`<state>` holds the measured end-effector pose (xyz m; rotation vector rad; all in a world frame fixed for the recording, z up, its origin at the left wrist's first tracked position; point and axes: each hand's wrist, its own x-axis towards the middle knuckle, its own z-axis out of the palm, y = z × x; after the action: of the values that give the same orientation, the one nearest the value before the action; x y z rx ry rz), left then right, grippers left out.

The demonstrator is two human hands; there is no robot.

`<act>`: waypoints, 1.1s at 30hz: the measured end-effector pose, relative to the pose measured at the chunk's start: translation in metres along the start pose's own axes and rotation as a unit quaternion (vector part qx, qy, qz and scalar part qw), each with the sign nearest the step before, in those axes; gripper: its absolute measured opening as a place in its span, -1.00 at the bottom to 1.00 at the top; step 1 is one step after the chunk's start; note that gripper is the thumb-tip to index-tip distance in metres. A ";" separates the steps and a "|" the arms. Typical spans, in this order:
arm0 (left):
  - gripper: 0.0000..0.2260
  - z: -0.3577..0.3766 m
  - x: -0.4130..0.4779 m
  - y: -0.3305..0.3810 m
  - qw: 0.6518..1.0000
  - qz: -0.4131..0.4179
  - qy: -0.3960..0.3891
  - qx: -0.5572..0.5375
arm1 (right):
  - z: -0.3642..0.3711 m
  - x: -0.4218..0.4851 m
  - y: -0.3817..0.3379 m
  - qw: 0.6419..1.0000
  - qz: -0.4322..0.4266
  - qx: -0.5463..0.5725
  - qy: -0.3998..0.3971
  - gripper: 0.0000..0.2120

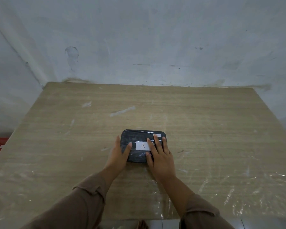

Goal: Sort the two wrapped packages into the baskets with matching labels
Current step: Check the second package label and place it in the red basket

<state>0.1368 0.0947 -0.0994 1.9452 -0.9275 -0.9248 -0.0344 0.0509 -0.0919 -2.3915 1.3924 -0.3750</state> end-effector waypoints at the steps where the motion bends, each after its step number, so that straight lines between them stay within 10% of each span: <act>1: -0.51 0.000 -0.001 0.002 1.000 0.014 0.007 -0.021 | 0.000 -0.002 0.001 1.000 0.001 0.008 0.010 -0.51; 13: -0.47 -0.056 -0.023 0.012 0.987 0.108 -0.017 -0.120 | -0.012 -0.015 -0.040 0.976 0.045 0.169 0.128 -0.55; 33: -0.51 -0.329 -0.089 -0.115 0.978 0.102 0.062 -0.172 | 0.081 -0.061 -0.284 0.970 0.069 0.211 0.103 -0.55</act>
<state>0.4026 0.3266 -0.0304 1.5651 -0.8159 -0.7770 0.1898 0.2474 -0.0483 -1.9425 1.3873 -0.8134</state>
